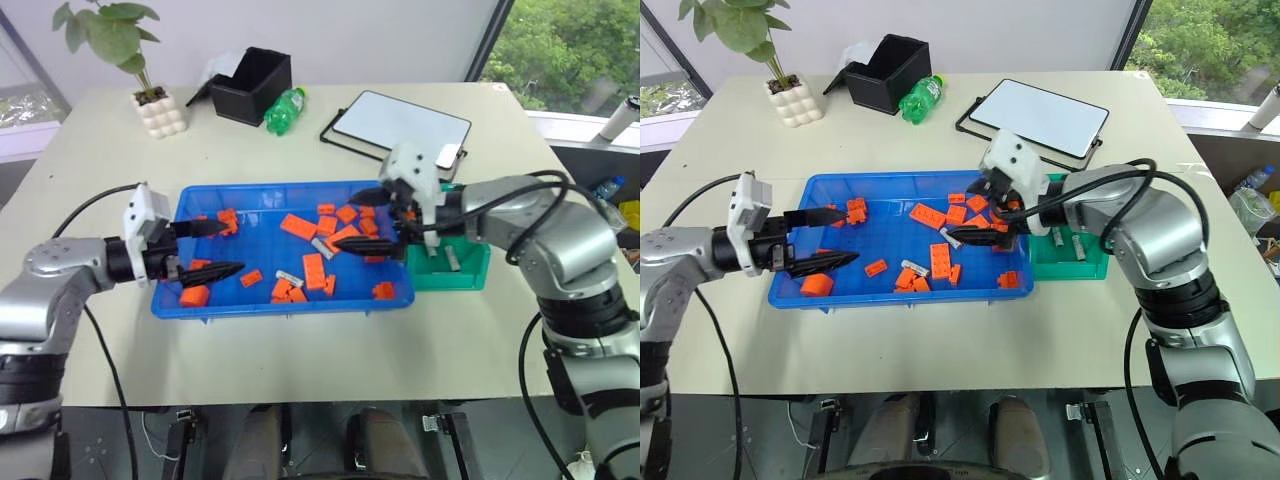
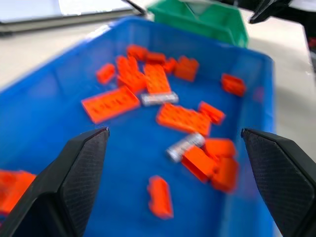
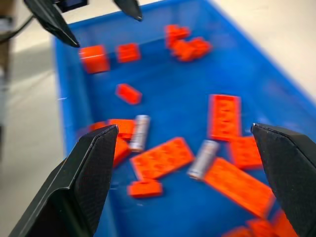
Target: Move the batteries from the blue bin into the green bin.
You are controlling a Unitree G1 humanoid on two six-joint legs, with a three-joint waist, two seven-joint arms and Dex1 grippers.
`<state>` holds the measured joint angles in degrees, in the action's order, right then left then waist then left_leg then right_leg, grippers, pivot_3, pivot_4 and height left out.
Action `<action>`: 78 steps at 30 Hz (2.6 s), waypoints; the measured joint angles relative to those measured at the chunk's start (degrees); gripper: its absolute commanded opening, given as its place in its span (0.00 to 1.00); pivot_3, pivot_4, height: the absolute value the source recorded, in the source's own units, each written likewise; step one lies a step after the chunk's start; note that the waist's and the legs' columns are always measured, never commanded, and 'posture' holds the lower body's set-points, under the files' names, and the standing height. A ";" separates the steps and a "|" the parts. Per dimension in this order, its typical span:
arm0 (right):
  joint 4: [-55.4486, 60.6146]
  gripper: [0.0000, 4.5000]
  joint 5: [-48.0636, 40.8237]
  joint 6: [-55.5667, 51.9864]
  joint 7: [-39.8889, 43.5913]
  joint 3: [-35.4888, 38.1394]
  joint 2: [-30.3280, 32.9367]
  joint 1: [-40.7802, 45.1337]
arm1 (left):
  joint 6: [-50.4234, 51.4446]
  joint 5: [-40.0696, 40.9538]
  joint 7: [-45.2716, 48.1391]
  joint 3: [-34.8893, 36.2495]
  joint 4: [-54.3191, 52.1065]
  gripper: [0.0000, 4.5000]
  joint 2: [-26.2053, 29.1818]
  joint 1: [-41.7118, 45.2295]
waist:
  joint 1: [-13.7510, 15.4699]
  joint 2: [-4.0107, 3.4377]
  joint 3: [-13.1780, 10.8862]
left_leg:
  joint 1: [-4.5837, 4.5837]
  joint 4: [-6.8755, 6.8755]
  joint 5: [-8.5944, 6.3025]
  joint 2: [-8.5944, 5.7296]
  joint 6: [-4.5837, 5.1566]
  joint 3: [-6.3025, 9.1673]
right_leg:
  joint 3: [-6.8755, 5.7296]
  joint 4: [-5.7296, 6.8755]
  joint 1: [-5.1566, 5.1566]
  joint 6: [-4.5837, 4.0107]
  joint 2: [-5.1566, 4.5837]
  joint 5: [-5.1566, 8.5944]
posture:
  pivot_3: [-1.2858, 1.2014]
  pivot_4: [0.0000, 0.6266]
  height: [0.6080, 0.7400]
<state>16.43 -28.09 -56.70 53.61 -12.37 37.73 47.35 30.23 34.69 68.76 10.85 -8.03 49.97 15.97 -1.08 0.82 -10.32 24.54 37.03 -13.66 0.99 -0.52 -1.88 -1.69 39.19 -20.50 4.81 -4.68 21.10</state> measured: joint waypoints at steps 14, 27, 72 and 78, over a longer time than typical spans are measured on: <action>-8.25 0.98 5.45 9.08 2.56 -12.14 -11.15 0.53 | 1.00 1.69 -1.81 6.33 -6.51 1.00 3.64 -7.52 | 0.05 0.01 0.00 | 0.00 0.01 0.00 -0.01 0.00 0.01 | -0.01 0.01 -0.01 0.00 0.00 0.00 | 0.52 0.24 1.00; -24.71 0.98 17.02 23.23 2.34 -16.82 -17.09 -0.34 | 1.98 3.57 -6.26 7.95 -8.10 1.00 2.57 -7.92 | -0.05 0.00 0.00 | -0.01 0.02 0.00 -0.02 -0.01 0.00 | -0.02 0.06 -0.04 0.00 0.02 0.00 | 0.52 0.24 1.00; -36.24 0.10 30.35 35.37 11.16 -16.94 -20.63 1.10 | 1.93 5.67 -13.23 8.99 -10.94 1.00 -0.48 -7.97 | -0.10 0.01 0.00 | -0.05 0.01 0.02 -0.02 -0.04 0.00 | -0.02 0.07 -0.01 0.00 0.03 0.00 | 0.52 0.24 1.00; -36.98 0.02 30.33 35.97 11.43 -16.50 -20.66 1.12 | 1.93 5.91 -13.99 9.20 -11.15 1.00 -0.48 -7.96 | -0.09 0.01 0.00 | -0.07 0.02 0.02 -0.02 -0.04 0.00 | -0.02 0.07 0.01 0.00 0.03 0.00 | 0.52 0.24 1.00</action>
<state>-20.55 2.24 -20.72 65.04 -28.87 17.07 48.47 32.16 40.60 54.77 20.05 -19.19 49.48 8.01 -1.17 0.83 -10.32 24.47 37.05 -13.64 0.97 -0.57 -1.88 -1.71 39.26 -20.49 4.82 -4.65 21.10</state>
